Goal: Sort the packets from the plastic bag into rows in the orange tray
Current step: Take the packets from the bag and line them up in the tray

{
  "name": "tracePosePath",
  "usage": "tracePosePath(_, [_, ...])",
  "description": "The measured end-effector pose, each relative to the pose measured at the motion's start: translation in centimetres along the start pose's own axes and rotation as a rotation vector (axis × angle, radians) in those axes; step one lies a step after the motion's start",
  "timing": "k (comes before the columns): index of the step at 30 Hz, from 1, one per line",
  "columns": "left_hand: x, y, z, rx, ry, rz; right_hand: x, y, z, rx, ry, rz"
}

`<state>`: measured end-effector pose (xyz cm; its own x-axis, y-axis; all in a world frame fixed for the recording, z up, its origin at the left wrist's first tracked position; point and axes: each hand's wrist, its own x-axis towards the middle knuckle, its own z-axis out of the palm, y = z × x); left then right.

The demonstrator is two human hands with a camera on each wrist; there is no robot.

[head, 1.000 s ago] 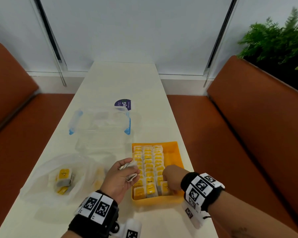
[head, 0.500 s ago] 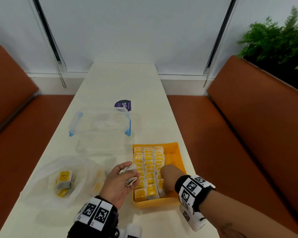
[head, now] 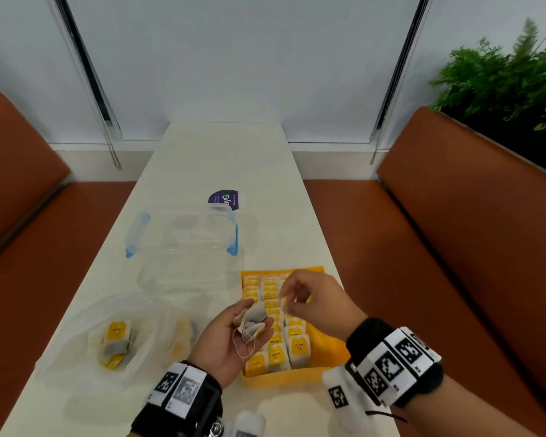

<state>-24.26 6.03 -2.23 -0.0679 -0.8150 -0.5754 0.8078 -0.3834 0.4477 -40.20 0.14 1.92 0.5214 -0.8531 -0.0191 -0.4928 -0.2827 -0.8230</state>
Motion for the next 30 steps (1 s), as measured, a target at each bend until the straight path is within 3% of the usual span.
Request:
tracePosePath(3, [0.1, -0.2, 0.6, 0.01, -0.051, -0.045, -0.5, -0.8, 1.4, -0.163, -0.166, -0.101])
tracePosePath(5, [0.2, -0.4, 0.8, 0.058, -0.069, -0.042, -0.3, -0.2, 2.2, -0.224, -0.132, -0.086])
tracePosePath(9, [0.6, -0.8, 0.4, 0.04, -0.047, -0.005, -0.1, 0.7, 2.5, -0.046, -0.045, 0.026])
tracePosePath(12, [0.4, -0.9, 0.5, 0.032, -0.022, -0.025, 0.0, 0.7, 1.8, 0.149, -0.064, 0.048])
tracePosePath(20, [0.2, -1.0, 0.4, 0.049, -0.06, -0.021, -0.3, 1.5, 1.4, 0.337, -0.083, 0.233])
tracePosePath(26, [0.4, -0.8, -0.2, 0.135, -0.044, -0.004, -0.6, 1.7, 1.3, 0.336, -0.173, 0.182])
tracePosePath(30, [0.2, -0.6, 0.1, 0.208, -0.034, 0.024, -1.1, 1.8, 1.0, 0.167, -0.223, 0.103])
